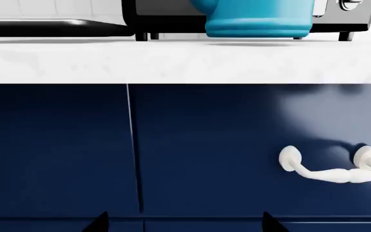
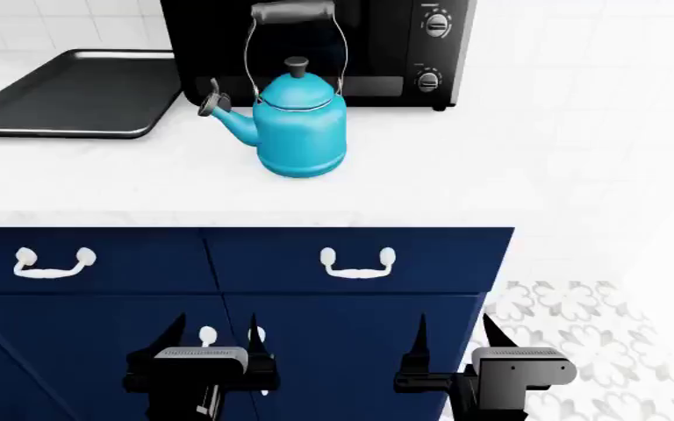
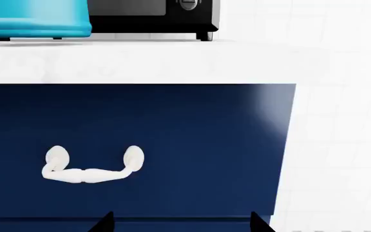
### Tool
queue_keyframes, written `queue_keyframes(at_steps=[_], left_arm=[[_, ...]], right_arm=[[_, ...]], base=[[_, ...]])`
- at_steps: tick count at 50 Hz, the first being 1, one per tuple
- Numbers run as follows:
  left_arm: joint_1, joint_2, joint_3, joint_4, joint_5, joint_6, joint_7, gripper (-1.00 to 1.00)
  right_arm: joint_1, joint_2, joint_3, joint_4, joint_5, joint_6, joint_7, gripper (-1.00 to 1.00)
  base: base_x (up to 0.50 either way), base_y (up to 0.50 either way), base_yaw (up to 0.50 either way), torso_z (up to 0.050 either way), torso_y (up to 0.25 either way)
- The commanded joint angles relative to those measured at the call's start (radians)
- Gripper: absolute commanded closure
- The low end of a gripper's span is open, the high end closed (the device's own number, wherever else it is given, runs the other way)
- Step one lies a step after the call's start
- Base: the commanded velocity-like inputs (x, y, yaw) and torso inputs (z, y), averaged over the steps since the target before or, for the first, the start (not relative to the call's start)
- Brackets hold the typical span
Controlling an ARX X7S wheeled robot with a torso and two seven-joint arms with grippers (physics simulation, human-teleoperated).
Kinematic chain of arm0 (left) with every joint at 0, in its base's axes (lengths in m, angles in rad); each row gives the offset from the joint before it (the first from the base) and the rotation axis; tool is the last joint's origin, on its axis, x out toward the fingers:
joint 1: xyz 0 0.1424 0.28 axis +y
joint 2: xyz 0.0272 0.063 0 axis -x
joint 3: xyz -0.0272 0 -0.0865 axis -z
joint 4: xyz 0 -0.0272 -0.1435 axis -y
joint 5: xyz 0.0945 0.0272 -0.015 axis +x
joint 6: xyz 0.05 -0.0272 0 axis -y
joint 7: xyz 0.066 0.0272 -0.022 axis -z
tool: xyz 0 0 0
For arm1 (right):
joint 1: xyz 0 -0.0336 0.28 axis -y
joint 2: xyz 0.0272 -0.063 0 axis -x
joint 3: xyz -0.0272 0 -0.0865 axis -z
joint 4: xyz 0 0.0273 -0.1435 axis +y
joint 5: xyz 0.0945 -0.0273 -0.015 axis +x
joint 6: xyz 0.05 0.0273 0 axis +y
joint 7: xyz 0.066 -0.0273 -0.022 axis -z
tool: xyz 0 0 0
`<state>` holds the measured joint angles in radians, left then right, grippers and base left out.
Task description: Pick the kettle from the counter and place it on the tray. Then pick the mug from the cabinet and place it on the tray. Then close the cabinet doors.
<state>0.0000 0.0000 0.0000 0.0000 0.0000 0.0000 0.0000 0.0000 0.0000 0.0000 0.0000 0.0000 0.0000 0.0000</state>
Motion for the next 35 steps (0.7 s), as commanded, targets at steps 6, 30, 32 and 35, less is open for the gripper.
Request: queue_keyframes(at_steps=[6, 30, 32, 35], left_arm=[[-0.007, -0.042, 0.041, 0.043, -0.025, -0.015, -0.041, -1.0], [-0.366, -0.158, 0.046, 0.671, -0.08, -0.63, -0.085, -1.0], [-0.516, -0.172, 0.044, 0.738, -0.09, -0.802, -0.083, -1.0], [-0.807, -0.177, 0.046, 0.773, -0.109, -1.061, -0.081, -1.0]], right_arm=[[-0.02, 0.037, -0.021, -0.044, 0.04, 0.017, 0.047, -1.0], [-0.102, 0.089, -0.054, -0.3, 0.087, 0.079, 0.1, -1.0], [-0.11, 0.094, -0.055, -0.326, 0.091, 0.085, 0.102, -1.0], [-0.118, 0.099, -0.056, -0.359, 0.096, 0.095, 0.108, -1.0]], base=[[0.0, 0.0, 0.0, 0.0, 0.0], [0.0, 0.0, 0.0, 0.04, 0.005], [0.0, 0.0, 0.0, 0.05, 0.006], [0.0, 0.0, 0.0, 0.05, 0.005]])
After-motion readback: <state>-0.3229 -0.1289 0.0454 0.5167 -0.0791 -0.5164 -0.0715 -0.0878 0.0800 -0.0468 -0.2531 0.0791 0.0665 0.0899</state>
